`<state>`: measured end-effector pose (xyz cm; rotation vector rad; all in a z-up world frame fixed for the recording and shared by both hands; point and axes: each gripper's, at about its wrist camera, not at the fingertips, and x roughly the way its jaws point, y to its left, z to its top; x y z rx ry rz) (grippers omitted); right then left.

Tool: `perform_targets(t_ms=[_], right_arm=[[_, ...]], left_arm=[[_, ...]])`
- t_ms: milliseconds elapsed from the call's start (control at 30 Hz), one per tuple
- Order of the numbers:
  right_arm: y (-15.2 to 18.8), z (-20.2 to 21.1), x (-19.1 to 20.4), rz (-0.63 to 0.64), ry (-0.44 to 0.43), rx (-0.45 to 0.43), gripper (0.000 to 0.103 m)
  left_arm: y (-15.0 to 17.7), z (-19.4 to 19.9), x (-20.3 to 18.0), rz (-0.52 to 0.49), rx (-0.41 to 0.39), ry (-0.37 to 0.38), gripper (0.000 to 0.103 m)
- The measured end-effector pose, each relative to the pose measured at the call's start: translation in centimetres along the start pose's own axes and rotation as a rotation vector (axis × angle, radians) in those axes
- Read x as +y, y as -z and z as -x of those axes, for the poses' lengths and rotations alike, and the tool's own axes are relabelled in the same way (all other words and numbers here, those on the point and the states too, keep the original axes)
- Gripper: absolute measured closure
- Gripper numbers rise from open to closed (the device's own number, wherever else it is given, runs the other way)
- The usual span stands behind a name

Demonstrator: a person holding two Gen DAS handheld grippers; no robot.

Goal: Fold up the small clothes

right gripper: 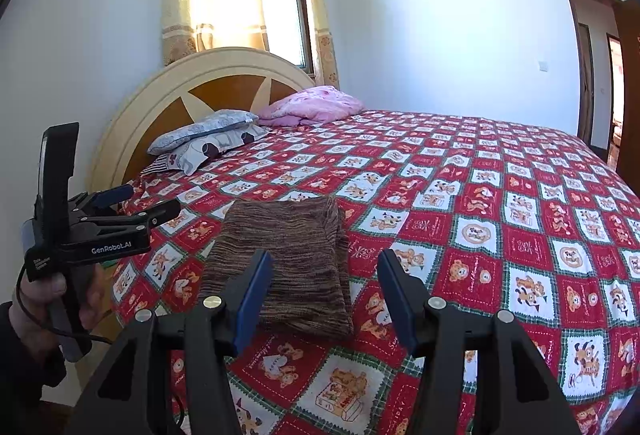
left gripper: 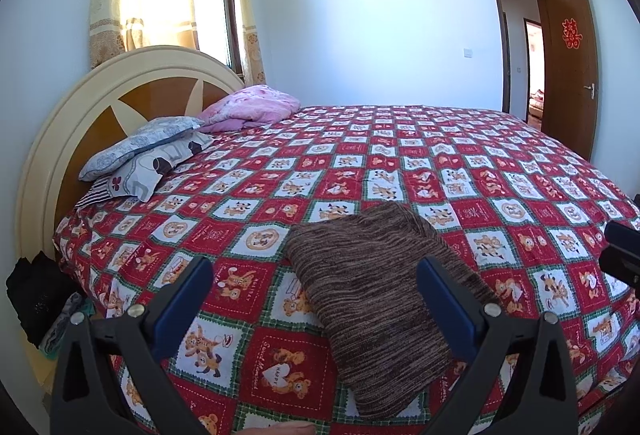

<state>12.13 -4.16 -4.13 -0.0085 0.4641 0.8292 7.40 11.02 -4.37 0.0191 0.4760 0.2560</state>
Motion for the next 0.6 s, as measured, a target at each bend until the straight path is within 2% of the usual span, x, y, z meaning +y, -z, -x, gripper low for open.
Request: perform_targets(t_ms=[300, 600], right_arm=[[-0.3, 0.9, 0.9, 0.028, -0.01, -0.035, 0.046], [-0.1, 0.4, 1.0, 0.038, -0.018, -0.015, 0.044]], left_arm=[[-0.2, 0.0, 0.7, 0.02, -0.006, -0.015, 0.0], [0.1, -0.2, 1.0, 0.023, -0.024, -0.023, 0.0]])
